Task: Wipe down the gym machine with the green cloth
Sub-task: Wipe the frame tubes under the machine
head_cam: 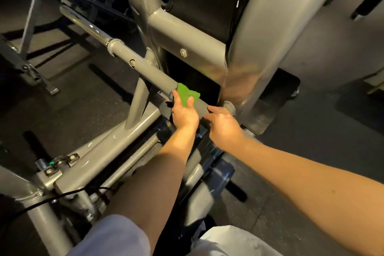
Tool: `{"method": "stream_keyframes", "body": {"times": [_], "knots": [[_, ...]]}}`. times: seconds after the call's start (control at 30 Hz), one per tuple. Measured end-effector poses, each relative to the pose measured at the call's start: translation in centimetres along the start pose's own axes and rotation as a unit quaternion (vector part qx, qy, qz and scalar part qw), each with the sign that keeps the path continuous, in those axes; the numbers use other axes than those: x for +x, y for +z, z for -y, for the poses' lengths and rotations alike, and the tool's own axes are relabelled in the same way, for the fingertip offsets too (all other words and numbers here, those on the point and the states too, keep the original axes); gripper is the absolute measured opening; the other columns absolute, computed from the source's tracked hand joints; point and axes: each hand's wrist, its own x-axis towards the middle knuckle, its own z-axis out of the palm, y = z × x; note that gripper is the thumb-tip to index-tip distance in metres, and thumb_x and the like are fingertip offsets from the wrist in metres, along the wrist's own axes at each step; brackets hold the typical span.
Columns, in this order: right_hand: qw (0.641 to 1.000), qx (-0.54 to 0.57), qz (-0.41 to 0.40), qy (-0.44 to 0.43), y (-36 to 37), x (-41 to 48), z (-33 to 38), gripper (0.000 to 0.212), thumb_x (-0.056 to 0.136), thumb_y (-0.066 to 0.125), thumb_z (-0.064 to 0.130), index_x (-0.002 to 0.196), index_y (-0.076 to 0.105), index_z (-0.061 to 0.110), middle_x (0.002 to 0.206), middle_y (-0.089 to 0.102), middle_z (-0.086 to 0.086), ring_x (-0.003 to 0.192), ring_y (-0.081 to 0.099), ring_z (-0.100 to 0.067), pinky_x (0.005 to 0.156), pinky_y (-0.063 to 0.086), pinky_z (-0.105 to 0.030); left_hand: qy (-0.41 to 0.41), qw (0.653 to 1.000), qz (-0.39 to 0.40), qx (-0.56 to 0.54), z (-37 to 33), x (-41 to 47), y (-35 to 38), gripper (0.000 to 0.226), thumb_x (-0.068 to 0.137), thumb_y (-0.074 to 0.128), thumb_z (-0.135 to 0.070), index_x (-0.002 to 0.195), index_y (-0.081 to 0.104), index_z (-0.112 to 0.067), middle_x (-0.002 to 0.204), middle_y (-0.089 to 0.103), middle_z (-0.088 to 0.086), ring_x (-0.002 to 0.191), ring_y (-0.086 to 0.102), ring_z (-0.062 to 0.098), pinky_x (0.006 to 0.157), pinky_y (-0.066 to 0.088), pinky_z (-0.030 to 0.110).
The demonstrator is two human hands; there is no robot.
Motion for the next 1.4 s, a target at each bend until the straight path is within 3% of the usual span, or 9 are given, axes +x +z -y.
{"method": "stream_keyframes", "body": {"times": [0.17,0.4,0.7,0.87,0.97,1.07,1.2,1.33,1.4], "knots": [[0.991,0.051,-0.114,-0.038,0.2,-5.6,-0.4,0.050,0.086,0.054,-0.009,0.126,0.073,0.015,0.136,0.063,-0.006,0.126,0.053,-0.028,0.110,0.042,-0.040,0.055,0.994,0.089,0.022,3.5,-6.9,0.6,0.051,0.105,0.053,-0.023,0.156,0.042,-0.024,0.139,0.063,0.005,0.127,0.059,0.021,0.108,0.043,0.029],[0.985,0.134,-0.108,-0.012,0.8,-11.4,-2.3,0.044,0.086,0.055,-0.006,0.122,0.073,0.010,0.132,0.065,-0.006,0.123,0.058,-0.024,0.111,0.041,-0.031,0.034,0.991,0.118,-0.045,4.7,-12.4,-3.0,0.037,0.103,0.058,-0.031,0.140,0.061,-0.033,0.115,0.074,-0.012,0.105,0.070,0.005,0.098,0.055,0.034],[0.918,0.380,-0.005,0.118,1.0,-16.0,-3.4,0.030,0.100,0.058,0.008,0.128,0.067,0.005,0.108,0.067,0.002,0.105,0.063,-0.013,0.073,0.039,0.002,0.007,0.993,0.073,0.091,4.2,-20.0,-3.7,0.030,0.100,0.058,-0.049,0.108,0.050,-0.021,0.099,0.066,-0.001,0.090,0.065,0.013,0.084,0.052,0.039],[0.900,0.417,0.024,0.126,1.4,-18.7,-4.6,0.026,0.100,0.059,0.016,0.082,0.064,-0.002,0.074,0.061,-0.005,0.071,0.054,-0.019,0.074,0.044,-0.035,0.014,0.993,0.068,0.095,4.2,-23.7,-3.1,0.026,0.103,0.055,-0.043,0.088,0.057,-0.022,0.081,0.062,-0.006,0.077,0.057,0.011,0.073,0.045,0.031],[0.872,0.468,0.043,0.138,1.3,-20.2,-5.1,0.035,0.098,0.065,0.017,0.067,0.054,0.004,0.057,0.048,0.007,0.056,0.042,-0.005,0.060,0.038,-0.023,0.007,0.993,0.079,0.091,4.7,-25.9,-2.9,0.024,0.103,0.052,-0.045,0.093,0.066,-0.028,0.088,0.067,-0.007,0.083,0.062,0.011,0.083,0.049,0.037],[0.869,0.476,0.048,0.127,1.3,-21.4,-5.5,0.027,0.095,0.070,0.024,0.072,0.060,0.014,0.067,0.055,0.007,0.064,0.048,-0.005,0.055,0.038,-0.012,0.017,0.991,0.098,0.093,5.2,-28.5,-2.9,0.027,0.104,0.046,-0.037,0.112,0.072,-0.030,0.109,0.072,-0.010,0.101,0.066,0.004,0.095,0.050,0.027],[0.864,0.482,0.071,0.126,0.9,-23.2,-6.1,0.020,0.096,0.069,0.023,0.080,0.065,0.012,0.075,0.062,0.003,0.070,0.058,-0.009,0.059,0.044,-0.007,-0.019,0.989,0.122,0.083,5.4,-31.6,-3.2,0.039,0.105,0.039,-0.011,0.127,0.069,-0.024,0.105,0.073,-0.010,0.091,0.067,0.001,0.078,0.051,0.020],[0.829,0.530,0.090,0.153,0.7,-24.2,-6.4,0.019,0.096,0.068,0.022,0.092,0.067,0.003,0.089,0.071,-0.015,0.089,0.071,-0.030,0.086,0.061,-0.046,-0.060,0.991,0.102,0.059,6.3,-33.3,-3.2,0.032,0.097,0.053,-0.002,0.125,0.058,-0.016,0.092,0.069,-0.003,0.065,0.059,0.007,0.066,0.049,0.031],[0.830,0.528,0.095,0.154,0.6,-24.2,-6.5,0.013,0.097,0.067,0.021,0.097,0.065,0.009,0.093,0.071,-0.012,0.090,0.071,-0.027,0.086,0.060,-0.050,-0.055,0.990,0.111,0.069,6.4,-33.7,-3.3,0.031,0.094,0.060,-0.001,0.121,0.051,-0.013,0.075,0.066,-0.004,0.058,0.052,0.010,0.064,0.044,0.035]]}}
